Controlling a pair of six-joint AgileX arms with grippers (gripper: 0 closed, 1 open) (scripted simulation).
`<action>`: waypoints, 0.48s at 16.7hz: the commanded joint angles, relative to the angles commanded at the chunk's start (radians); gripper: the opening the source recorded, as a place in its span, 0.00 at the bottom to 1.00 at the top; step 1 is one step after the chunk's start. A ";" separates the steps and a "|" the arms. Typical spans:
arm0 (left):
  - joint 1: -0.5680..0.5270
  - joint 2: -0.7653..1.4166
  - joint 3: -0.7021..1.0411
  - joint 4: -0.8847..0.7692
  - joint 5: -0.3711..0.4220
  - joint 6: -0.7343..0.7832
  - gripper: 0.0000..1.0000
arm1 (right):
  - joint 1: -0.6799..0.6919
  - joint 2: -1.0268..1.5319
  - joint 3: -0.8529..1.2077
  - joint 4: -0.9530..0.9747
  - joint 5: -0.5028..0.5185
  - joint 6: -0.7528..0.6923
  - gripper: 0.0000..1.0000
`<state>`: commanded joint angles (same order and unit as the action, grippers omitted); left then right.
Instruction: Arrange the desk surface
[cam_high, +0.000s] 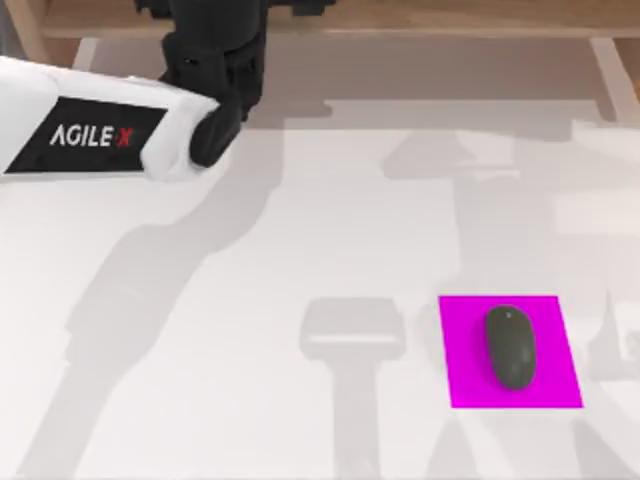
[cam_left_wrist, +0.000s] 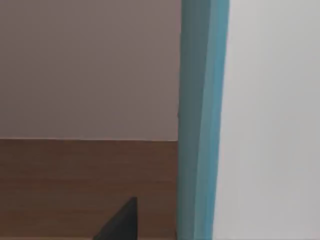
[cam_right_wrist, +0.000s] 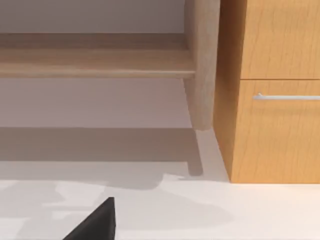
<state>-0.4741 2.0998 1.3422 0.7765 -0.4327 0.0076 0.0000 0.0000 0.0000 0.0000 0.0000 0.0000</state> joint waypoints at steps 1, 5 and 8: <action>0.000 0.000 0.000 0.000 0.000 0.000 0.62 | 0.000 0.000 0.000 0.000 0.000 0.000 1.00; 0.000 0.000 0.000 0.000 0.000 0.000 0.32 | 0.000 0.000 0.000 0.000 0.000 0.000 1.00; 0.000 0.000 0.000 0.000 0.000 0.000 0.10 | 0.000 0.000 0.000 0.000 0.000 0.000 1.00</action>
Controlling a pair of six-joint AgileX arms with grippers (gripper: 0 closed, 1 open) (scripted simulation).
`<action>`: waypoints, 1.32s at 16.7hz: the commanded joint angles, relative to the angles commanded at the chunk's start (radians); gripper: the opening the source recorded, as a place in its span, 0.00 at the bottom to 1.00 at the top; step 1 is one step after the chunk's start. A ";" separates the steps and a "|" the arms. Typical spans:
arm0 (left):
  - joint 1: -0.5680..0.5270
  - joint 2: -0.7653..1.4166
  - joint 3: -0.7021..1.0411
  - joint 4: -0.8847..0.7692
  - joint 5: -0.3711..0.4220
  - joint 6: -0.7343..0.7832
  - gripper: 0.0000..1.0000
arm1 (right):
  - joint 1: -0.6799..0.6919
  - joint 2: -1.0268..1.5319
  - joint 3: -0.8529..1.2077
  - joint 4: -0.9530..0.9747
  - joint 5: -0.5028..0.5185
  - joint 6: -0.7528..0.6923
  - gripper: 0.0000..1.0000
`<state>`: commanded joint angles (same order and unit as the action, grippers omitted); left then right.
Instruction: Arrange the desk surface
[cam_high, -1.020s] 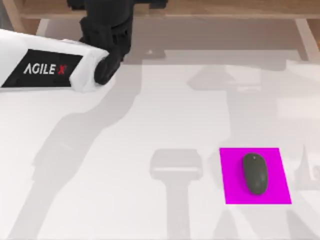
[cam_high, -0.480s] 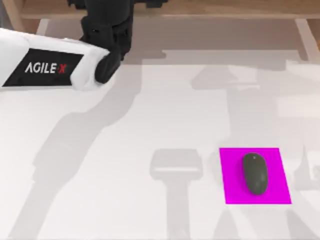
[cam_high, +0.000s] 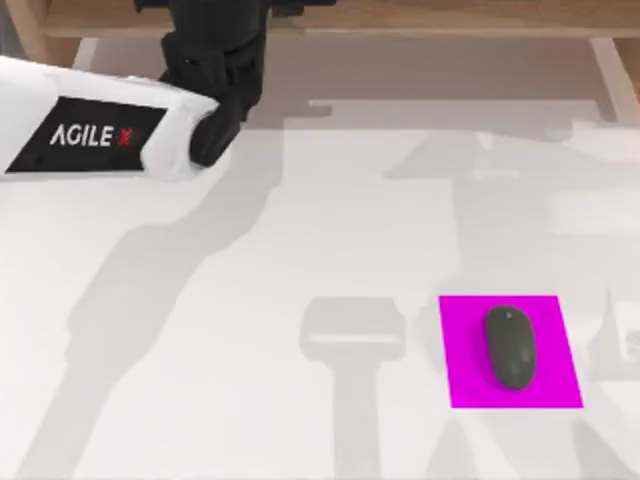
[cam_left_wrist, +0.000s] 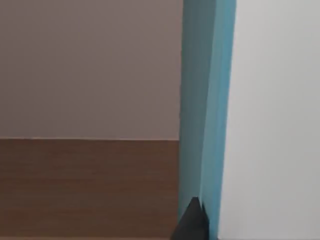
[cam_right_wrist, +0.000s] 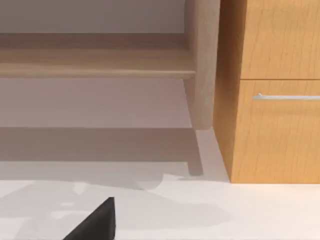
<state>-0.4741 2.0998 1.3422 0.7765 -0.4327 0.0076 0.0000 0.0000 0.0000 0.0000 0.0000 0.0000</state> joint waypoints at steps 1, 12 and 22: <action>0.000 0.000 0.000 0.000 0.000 0.000 0.02 | 0.000 0.000 0.000 0.000 0.000 0.000 1.00; -0.010 -0.019 -0.018 0.001 -0.004 0.001 0.00 | 0.000 0.000 0.000 0.000 0.000 0.000 1.00; -0.039 -0.142 -0.151 0.010 -0.042 0.005 0.00 | 0.000 0.000 0.000 0.000 0.000 0.000 1.00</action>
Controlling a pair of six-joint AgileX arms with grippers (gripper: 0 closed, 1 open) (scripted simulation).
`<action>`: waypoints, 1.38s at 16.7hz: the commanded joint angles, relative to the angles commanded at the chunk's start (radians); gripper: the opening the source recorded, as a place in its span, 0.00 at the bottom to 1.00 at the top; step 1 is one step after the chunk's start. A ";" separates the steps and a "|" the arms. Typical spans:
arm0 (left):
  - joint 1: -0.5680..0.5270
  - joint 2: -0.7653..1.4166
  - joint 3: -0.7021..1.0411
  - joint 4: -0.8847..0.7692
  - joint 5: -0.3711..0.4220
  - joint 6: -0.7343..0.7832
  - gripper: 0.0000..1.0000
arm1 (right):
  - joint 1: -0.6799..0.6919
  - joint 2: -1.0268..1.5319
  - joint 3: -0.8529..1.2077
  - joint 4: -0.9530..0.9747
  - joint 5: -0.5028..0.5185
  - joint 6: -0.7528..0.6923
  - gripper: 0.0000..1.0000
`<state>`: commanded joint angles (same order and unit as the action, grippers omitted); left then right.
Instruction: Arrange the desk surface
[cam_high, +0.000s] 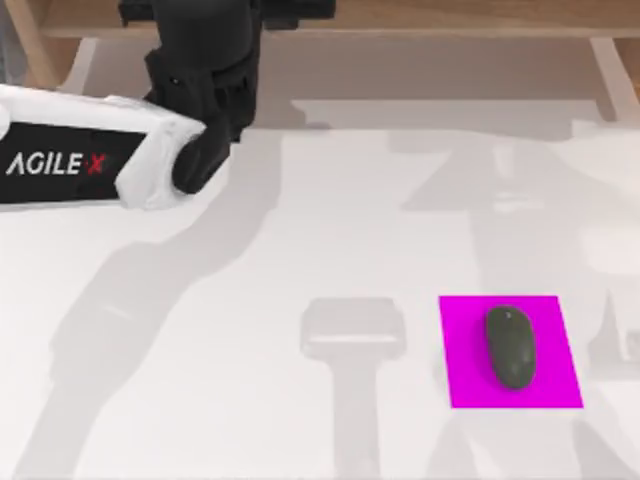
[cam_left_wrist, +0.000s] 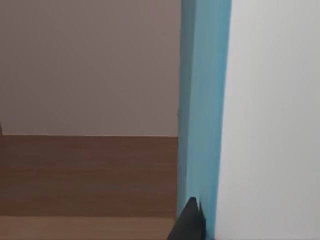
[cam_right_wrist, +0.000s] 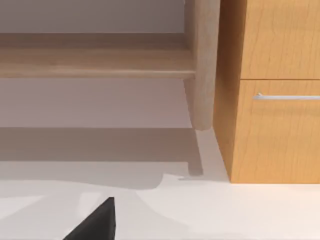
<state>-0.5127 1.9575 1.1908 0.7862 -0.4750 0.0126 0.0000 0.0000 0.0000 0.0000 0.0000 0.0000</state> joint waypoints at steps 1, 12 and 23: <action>0.002 -0.007 -0.004 -0.001 0.004 0.005 0.00 | 0.000 0.000 0.000 0.000 0.000 0.000 1.00; 0.180 -0.355 -0.329 -0.114 0.266 0.427 0.00 | 0.000 0.000 0.000 0.000 0.000 0.000 1.00; 0.579 -0.546 -0.638 -0.249 0.661 1.162 0.00 | 0.000 0.000 0.000 0.000 0.000 0.000 1.00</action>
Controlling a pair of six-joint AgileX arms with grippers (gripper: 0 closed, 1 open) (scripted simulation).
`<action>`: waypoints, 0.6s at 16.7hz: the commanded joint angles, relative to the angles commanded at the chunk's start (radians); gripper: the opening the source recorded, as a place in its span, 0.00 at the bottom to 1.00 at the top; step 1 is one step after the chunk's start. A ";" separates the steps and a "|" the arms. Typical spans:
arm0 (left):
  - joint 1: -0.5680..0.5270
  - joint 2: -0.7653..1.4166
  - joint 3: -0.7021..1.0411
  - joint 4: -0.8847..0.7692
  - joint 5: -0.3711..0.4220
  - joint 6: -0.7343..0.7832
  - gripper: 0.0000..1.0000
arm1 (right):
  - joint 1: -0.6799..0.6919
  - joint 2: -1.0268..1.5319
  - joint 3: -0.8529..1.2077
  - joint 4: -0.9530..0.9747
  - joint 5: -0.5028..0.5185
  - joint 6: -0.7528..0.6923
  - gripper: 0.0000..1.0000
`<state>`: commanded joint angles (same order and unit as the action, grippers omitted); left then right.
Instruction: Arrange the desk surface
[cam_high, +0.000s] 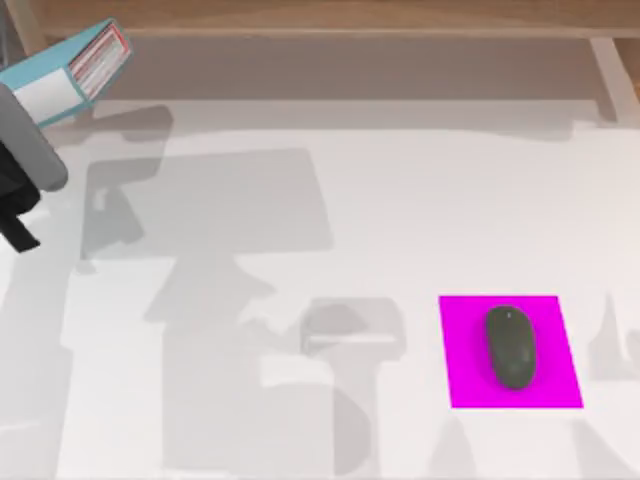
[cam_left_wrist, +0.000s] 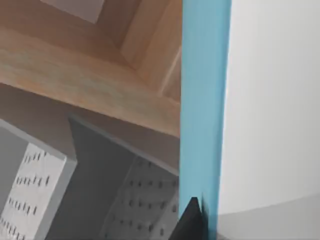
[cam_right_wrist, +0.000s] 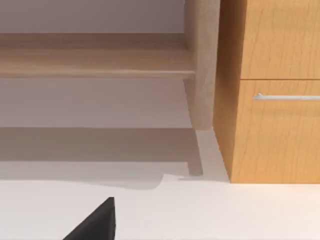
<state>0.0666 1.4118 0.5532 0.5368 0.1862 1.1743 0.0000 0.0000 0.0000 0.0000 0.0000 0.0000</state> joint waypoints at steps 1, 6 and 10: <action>0.044 0.010 -0.003 -0.003 0.030 0.062 0.00 | 0.000 0.000 0.000 0.000 0.000 0.000 1.00; 0.247 0.114 0.061 0.011 0.162 0.315 0.00 | 0.000 0.000 0.000 0.000 0.000 0.000 1.00; 0.354 0.249 0.180 0.045 0.249 0.446 0.00 | 0.000 0.000 0.000 0.000 0.000 0.000 1.00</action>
<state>0.4211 1.6604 0.7334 0.5822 0.4353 1.6208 0.0000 0.0000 0.0000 0.0000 0.0000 0.0000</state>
